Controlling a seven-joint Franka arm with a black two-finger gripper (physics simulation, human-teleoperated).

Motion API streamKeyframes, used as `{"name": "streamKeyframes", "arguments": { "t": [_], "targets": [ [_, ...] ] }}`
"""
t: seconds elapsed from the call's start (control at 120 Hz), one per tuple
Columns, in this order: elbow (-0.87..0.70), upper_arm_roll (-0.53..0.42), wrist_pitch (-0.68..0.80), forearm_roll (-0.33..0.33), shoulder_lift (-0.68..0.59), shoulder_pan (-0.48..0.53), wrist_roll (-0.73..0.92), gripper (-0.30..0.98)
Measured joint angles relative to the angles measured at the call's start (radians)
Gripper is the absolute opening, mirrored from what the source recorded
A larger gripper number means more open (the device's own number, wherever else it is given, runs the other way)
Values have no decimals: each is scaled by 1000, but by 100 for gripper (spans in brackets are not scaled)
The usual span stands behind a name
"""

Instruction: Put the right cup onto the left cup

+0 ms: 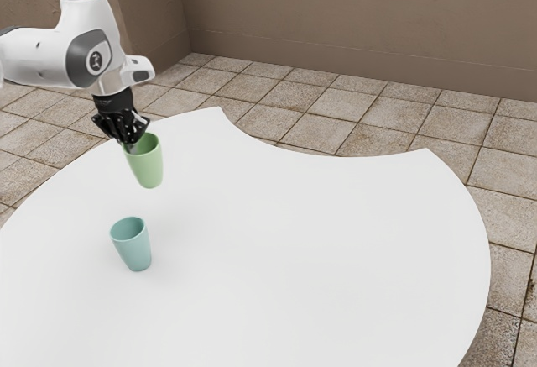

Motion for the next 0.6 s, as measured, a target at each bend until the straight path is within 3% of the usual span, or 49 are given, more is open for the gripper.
{"name": "streamKeyframes", "arguments": {
  "t": [0.408,0.6],
  "targets": [
    [-19,88,-13,-1,-2,32,88,-10],
    [-101,85,-12,8,-93,-3,107,-10]
  ]
}}
